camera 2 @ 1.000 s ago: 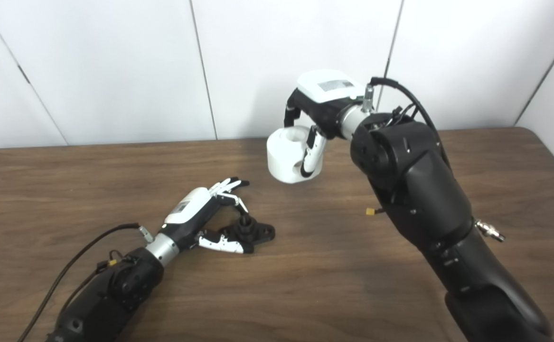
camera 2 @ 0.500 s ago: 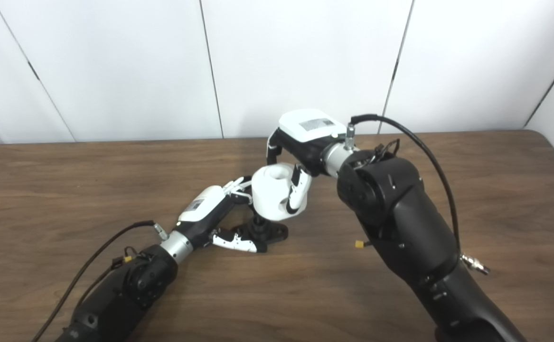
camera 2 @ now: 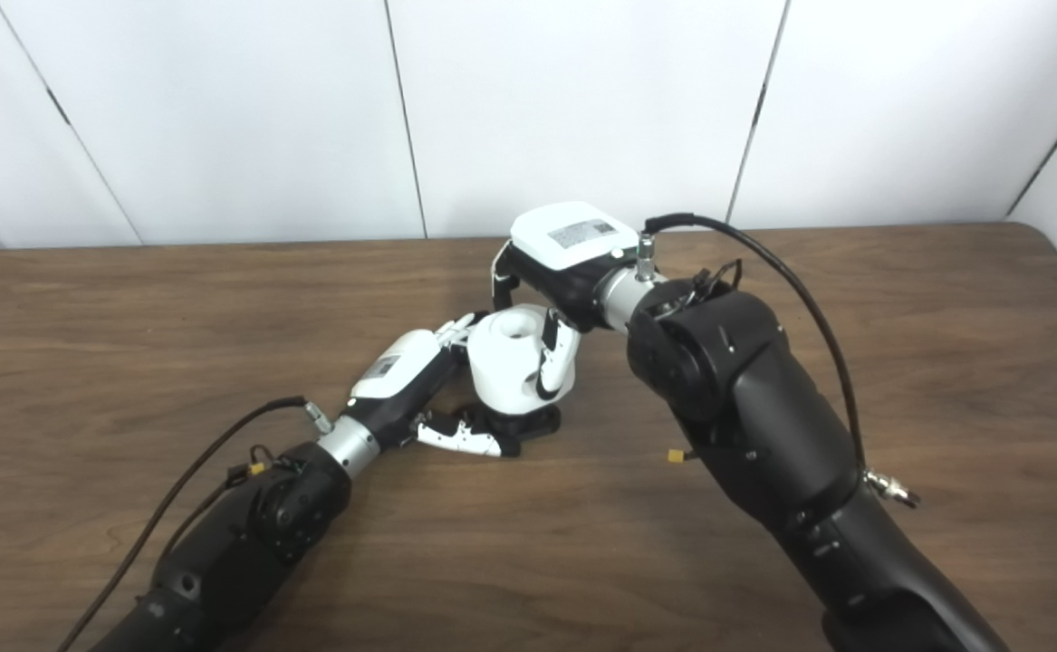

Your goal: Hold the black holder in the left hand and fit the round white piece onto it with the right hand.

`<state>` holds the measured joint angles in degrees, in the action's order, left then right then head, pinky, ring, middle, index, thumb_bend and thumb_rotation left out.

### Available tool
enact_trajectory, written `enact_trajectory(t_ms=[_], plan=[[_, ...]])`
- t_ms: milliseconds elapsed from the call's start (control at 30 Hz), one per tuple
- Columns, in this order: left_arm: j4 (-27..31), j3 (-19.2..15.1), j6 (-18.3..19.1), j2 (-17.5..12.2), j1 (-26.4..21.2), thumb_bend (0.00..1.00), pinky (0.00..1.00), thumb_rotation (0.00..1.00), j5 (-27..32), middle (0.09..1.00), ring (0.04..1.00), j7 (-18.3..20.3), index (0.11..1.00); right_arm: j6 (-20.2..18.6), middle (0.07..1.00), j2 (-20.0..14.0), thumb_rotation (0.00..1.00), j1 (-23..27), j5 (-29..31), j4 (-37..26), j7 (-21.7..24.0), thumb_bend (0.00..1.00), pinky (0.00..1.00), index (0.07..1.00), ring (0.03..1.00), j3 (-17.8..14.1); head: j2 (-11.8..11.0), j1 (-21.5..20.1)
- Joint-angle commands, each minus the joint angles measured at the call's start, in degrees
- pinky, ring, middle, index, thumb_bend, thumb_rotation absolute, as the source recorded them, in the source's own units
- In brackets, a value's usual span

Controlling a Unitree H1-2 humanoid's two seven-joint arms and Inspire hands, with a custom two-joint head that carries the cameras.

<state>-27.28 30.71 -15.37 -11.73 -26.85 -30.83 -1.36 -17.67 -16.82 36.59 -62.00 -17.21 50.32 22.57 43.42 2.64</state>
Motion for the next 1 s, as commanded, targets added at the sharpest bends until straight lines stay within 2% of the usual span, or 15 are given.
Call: enact_trajectory(t_ms=[0, 100, 233, 367, 533, 700, 833, 967], plan=[[-2.41, 4.14, 3.02, 1.92, 3.78, 0.52, 1.00, 0.06, -3.29, 0.940, 1.000, 5.49, 0.481, 0.69, 0.750, 0.22, 0.14, 1.96, -0.97, -0.53, -2.20, 0.53, 0.70, 0.483, 0.770, -0.76, 0.08, 0.15], [-2.30, 4.34, 3.20, 1.91, 3.75, 0.52, 1.00, 0.06, -3.60, 0.941, 1.000, 5.49, 0.481, 1.12, 0.763, 0.05, 0.14, 2.20, -2.09, 0.03, -2.27, 0.53, 0.73, 0.484, 0.799, -0.17, 0.06, 0.30], [-2.14, 4.47, 3.27, 1.92, 3.81, 0.52, 1.00, 0.06, -3.58, 0.941, 1.000, 5.40, 0.481, 1.44, 0.752, 0.30, 0.14, 1.71, -2.07, 0.27, -2.80, 0.53, 0.69, 0.484, 0.756, 0.01, 0.07, 0.38], [-1.77, 4.53, 3.33, 1.86, 3.89, 0.52, 1.00, 0.06, -3.42, 0.939, 1.000, 5.56, 0.481, 3.09, 0.737, 0.05, 0.14, 1.06, -2.04, 1.36, -5.32, 0.53, 0.67, 0.484, 0.747, 0.40, 0.15, 0.47], [-0.78, 4.68, 4.08, 1.72, 4.14, 0.52, 1.00, 0.06, -3.31, 0.943, 1.000, 5.92, 0.481, 3.79, 0.745, 0.39, 0.14, 0.88, -3.00, 3.00, -6.92, 0.53, 0.74, 0.484, 0.777, 1.09, 0.52, 0.76], [-0.56, 4.78, 4.34, 1.71, 4.00, 0.52, 1.00, 0.06, -3.29, 0.945, 1.000, 5.95, 0.481, 3.69, 0.751, 1.13, 0.14, -0.02, -2.71, 3.39, -7.85, 0.53, 0.73, 0.484, 0.776, 1.77, 1.04, 1.13], [-0.92, 4.81, 4.48, 1.82, 3.76, 0.52, 1.00, 0.06, -3.31, 0.950, 1.000, 5.83, 0.481, 3.18, 0.755, 1.92, 0.14, -0.90, -2.28, 3.25, -7.76, 0.53, 0.76, 0.483, 0.787, 1.96, 1.19, 1.12], [-1.17, 4.88, 4.48, 1.85, 3.53, 0.52, 1.00, 0.06, -3.38, 0.951, 1.000, 5.84, 0.481, 4.04, 0.749, 2.04, 0.14, -1.74, -1.90, 2.54, -7.62, 0.53, 0.76, 0.483, 0.769, 2.63, 1.45, 1.22]])
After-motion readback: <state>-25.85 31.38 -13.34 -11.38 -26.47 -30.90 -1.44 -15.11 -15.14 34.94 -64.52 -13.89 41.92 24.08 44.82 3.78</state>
